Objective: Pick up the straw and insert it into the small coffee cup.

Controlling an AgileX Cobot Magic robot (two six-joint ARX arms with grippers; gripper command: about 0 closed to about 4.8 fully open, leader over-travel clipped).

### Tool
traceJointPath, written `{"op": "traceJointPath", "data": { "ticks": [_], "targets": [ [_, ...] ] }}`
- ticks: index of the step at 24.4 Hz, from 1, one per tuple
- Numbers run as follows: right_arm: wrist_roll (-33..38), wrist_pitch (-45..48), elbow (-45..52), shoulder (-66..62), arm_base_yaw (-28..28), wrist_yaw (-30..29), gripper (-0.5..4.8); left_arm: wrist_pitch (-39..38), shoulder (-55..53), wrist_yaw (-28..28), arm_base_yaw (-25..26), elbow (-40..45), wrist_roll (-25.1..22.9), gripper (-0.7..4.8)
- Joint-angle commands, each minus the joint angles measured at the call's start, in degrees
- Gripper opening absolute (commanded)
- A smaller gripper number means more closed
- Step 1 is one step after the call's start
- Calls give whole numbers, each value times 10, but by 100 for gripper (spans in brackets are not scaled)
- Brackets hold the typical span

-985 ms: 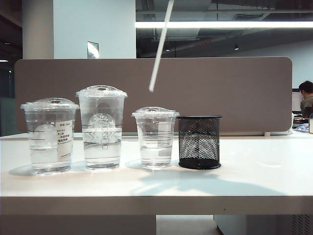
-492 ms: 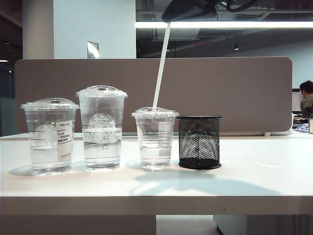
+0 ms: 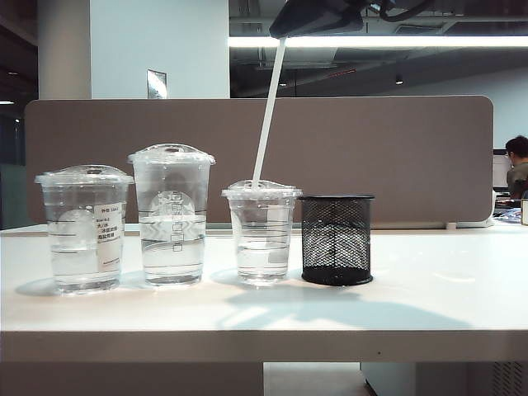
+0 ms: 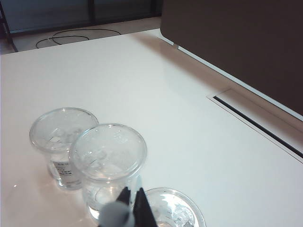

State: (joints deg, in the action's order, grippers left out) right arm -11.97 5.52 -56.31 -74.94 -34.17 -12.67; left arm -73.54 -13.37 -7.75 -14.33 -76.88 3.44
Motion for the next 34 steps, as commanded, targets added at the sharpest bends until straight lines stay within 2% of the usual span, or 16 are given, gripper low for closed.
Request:
{"op": "traceJointPath", "data": {
  "ticks": [1, 4, 6, 7, 9, 10, 12, 13, 14, 15, 16, 17, 20, 27, 31, 34],
  "targets": [
    [2, 10, -3, -10, -1, -3, 12, 3, -1, 0, 2, -1, 0, -4],
    [2, 20, -3, -41, -1, -4, 31, 3, -1, 0, 2, -1, 0, -4],
    [2, 40, -3, -70, -1, -15, 223, 4, -1, 0, 2, -1, 0, -4],
    [2, 58, -3, -87, -1, -12, 361, 4, -1, 0, 2, -1, 0, -4],
    [2, 83, -3, -92, -1, -8, 457, 3, -1, 0, 2, -1, 0, -4],
    [2, 97, -3, -87, -1, -8, 457, 4, -1, 0, 2, -1, 3, -4],
    [2, 119, -3, -51, -1, -8, 431, 4, -1, -5, 2, -1, 11, -4],
    [2, 120, -3, -33, -1, -8, 371, 4, -1, -7, 2, -1, 17, -4],
    [2, 116, -3, -12, -1, -8, 270, 4, -1, -6, 2, -1, 17, -4],
    [2, 106, -3, 16, -1, -8, 92, 4, -1, -5, 2, -1, 17, -4],
    [1, 97, -3, 41, -1, -7, -30, 4, -1, -4, 2, -1, 17, -4],
    [1, 92, -2, 64, -1, -1, 9, 7, -1, -4, 2, -1, 14, -4],
    [1, 56, 2, 166, 0, 50, -9, 54, -2, -4, 2, 31, 15, -4],
    [2, 53, 89, 339, -1, 69, -9, 258, -1, -47, 5, 208, 15, -4],
    [2, 35, 210, 473, -1, 72, -9, 584, -5, -66, 3, 462, 17, -4],
    [3, 34, 250, 519, -1, 72, -9, 688, -11, -64, 3, 553, 22, -4]
  ]
}}
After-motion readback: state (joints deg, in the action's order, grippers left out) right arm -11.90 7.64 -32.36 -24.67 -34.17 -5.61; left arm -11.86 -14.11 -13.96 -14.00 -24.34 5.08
